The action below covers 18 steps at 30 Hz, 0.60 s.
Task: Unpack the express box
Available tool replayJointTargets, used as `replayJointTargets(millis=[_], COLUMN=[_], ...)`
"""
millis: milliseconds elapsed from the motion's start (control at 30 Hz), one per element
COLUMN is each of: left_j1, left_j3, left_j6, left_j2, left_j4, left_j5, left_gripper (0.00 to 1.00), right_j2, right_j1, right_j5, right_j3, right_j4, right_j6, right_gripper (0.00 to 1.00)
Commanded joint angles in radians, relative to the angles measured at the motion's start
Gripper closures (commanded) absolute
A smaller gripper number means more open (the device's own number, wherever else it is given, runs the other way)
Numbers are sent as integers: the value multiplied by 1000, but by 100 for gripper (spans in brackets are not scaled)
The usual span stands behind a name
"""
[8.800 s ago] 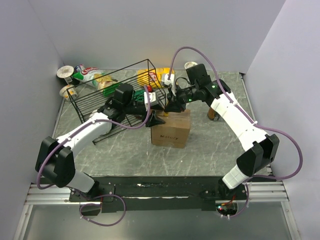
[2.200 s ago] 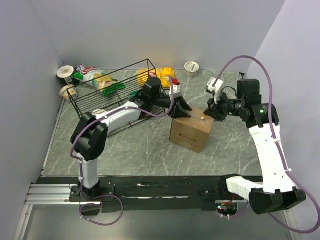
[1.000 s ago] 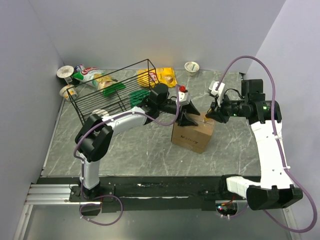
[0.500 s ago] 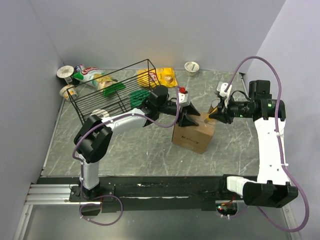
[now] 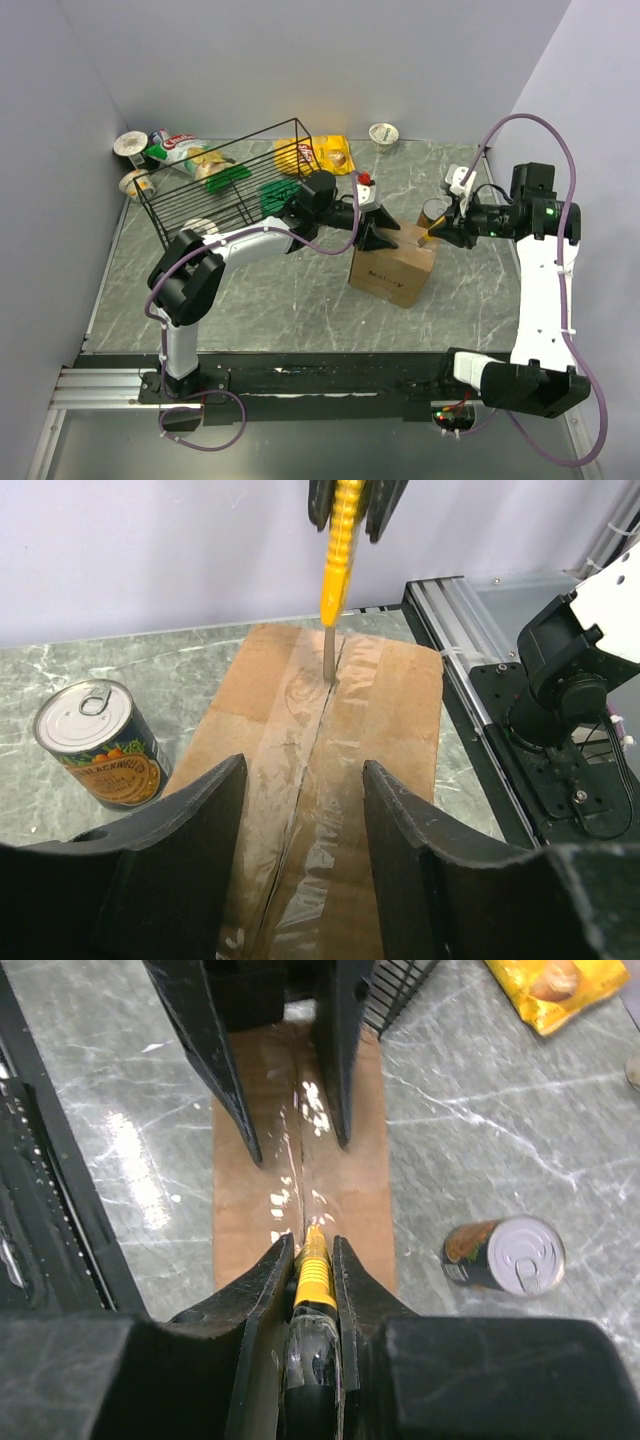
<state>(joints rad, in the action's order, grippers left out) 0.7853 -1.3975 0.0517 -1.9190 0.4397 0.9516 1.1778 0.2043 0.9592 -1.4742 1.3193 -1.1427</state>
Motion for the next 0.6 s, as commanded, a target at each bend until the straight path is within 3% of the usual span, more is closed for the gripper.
replayJointTargets(millis=[0,567], left_j1=[-57,-64], left_j3=[83,78], left_j6=[40,40], left_j2=[-66,-78], left_j4=[-262,-257], left_j5=[-51,-59], left_gripper=[45,46], right_j2=[-33,-93], right_j1=[66,170], right_j5=[-226,-287], right_j3=[-17,17], right_j4=[245,253], right_j6=[-71,-123], right_gripper=[100,100])
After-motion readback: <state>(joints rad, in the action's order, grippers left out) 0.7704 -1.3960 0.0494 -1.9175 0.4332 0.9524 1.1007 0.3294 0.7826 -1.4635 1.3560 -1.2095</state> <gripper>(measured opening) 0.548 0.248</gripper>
